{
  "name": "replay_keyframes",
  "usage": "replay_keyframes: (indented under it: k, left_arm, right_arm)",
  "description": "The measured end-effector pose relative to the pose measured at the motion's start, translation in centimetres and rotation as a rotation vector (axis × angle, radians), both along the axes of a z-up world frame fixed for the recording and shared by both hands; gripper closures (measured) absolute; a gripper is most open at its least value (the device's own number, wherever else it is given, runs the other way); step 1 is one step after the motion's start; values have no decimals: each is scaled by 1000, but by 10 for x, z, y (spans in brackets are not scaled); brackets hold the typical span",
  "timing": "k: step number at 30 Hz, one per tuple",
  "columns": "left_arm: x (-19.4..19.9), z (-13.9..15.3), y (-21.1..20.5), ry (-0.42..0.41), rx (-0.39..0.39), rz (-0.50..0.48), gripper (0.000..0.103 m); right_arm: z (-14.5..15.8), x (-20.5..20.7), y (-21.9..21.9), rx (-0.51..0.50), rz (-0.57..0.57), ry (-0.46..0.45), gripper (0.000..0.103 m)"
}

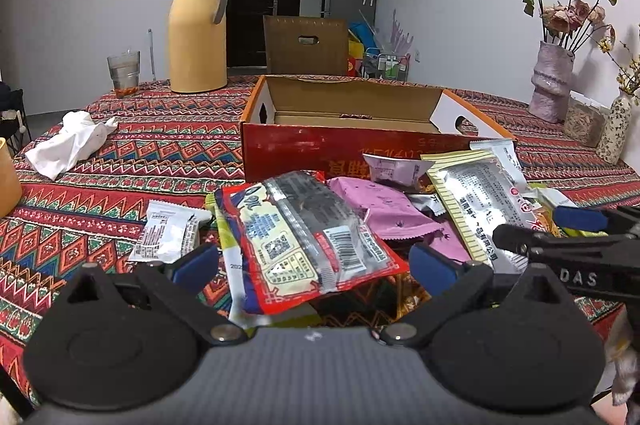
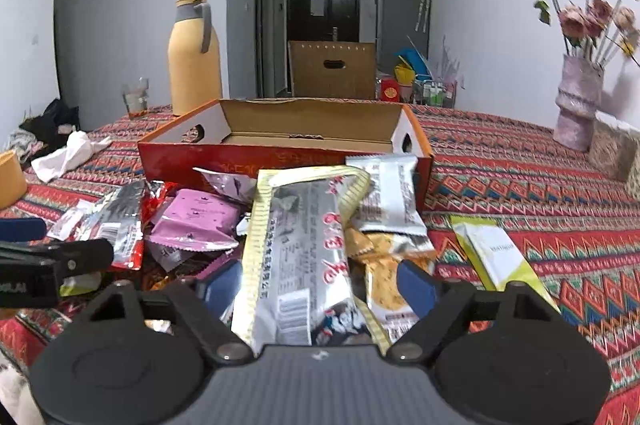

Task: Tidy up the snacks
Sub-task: 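Grasp the silver-and-red wafer packet with the left tool while the right tool grasps the white-and-red bar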

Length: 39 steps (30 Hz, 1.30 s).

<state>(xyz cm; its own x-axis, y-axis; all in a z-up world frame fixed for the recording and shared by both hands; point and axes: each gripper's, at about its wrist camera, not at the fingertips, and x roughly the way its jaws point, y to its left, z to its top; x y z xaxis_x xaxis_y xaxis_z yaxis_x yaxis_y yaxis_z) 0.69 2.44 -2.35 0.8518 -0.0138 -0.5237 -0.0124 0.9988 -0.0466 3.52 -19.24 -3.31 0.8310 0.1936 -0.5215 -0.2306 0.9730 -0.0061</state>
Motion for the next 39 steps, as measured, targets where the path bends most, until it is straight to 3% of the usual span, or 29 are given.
replay_keyframes:
  k: [20, 24, 30, 39]
  left_arm:
    - [23, -2, 8, 31, 9, 23, 0]
    - [26, -3, 8, 40, 10, 23, 0]
    - [31, -1, 8, 51, 5, 26, 0]
    - [38, 4, 10, 76, -19, 45, 0]
  right_arm:
    - [-12, 30, 17, -39, 13, 31, 30]
    - [-14, 31, 21, -52, 25, 29, 48]
    - [-12, 28, 21, -59, 54, 16, 68]
    - [4, 15, 5, 44, 58, -35, 70]
